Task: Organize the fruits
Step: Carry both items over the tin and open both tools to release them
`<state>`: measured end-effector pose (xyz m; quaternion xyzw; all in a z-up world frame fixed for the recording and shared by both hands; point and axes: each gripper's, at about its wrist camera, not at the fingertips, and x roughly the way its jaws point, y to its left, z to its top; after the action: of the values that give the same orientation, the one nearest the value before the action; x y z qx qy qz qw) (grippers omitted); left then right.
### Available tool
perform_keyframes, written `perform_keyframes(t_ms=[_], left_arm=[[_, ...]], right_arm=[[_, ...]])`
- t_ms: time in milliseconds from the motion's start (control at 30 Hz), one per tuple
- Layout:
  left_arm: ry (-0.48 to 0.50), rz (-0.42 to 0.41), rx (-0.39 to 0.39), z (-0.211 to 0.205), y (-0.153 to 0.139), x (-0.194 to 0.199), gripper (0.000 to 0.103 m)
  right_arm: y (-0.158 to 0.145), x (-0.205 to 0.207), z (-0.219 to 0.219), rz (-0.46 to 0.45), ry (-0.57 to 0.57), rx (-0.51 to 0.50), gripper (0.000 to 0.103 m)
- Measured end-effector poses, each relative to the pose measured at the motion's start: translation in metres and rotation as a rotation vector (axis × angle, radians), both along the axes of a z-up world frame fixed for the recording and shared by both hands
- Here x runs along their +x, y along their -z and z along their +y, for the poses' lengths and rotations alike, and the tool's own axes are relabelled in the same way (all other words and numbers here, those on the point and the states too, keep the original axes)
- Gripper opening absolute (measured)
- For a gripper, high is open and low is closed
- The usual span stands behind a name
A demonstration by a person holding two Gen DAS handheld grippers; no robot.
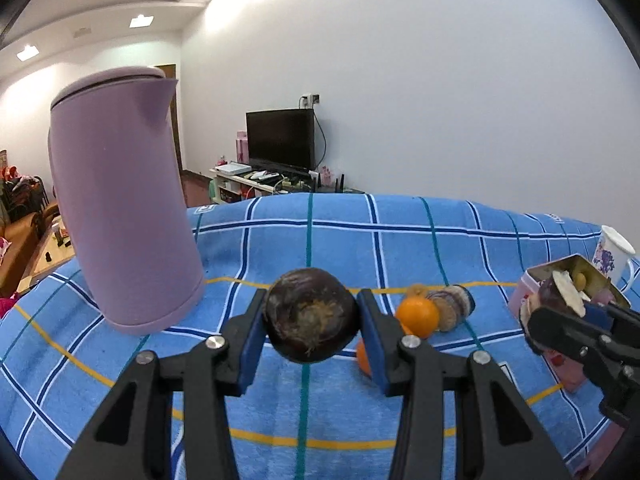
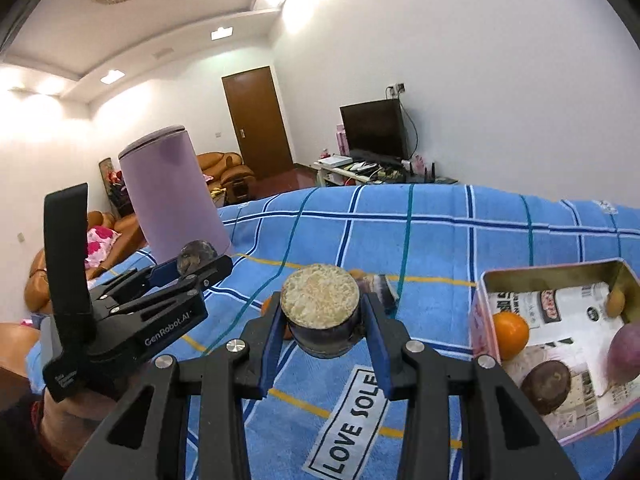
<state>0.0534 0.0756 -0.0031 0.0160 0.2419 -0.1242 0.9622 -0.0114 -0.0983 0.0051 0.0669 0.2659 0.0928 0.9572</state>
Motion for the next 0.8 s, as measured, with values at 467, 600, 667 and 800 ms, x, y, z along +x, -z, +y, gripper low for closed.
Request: perform_keyframes(t_ms=[467,600,667,800], left_arm=[[-0.081,-0.018,0.091,-0.031,-0.001,-0.018,0.046],[-0.068,-0.011,0.091,-0.041,-0.001,-0.021,0.046],[-0.067,-0.008,0.093,-0.047,-0.002,-0.024,0.046],[-0.058,0.001,0.071,-0.055,-0.003,-0.027,0.046]], right_arm=[[-0.007,-0.010,-0.014,-0.041,0.039,-0.109,0.040],[-0.009,-0.014,-0.021,-0.048,0.047,-0.127,0.040],[-0.010,-0.016,-0.025,-0.052,0.052,-0.140,0.040],[-0.011,-0.020,-0.037,-0.060,0.064,-0.142,0.040]])
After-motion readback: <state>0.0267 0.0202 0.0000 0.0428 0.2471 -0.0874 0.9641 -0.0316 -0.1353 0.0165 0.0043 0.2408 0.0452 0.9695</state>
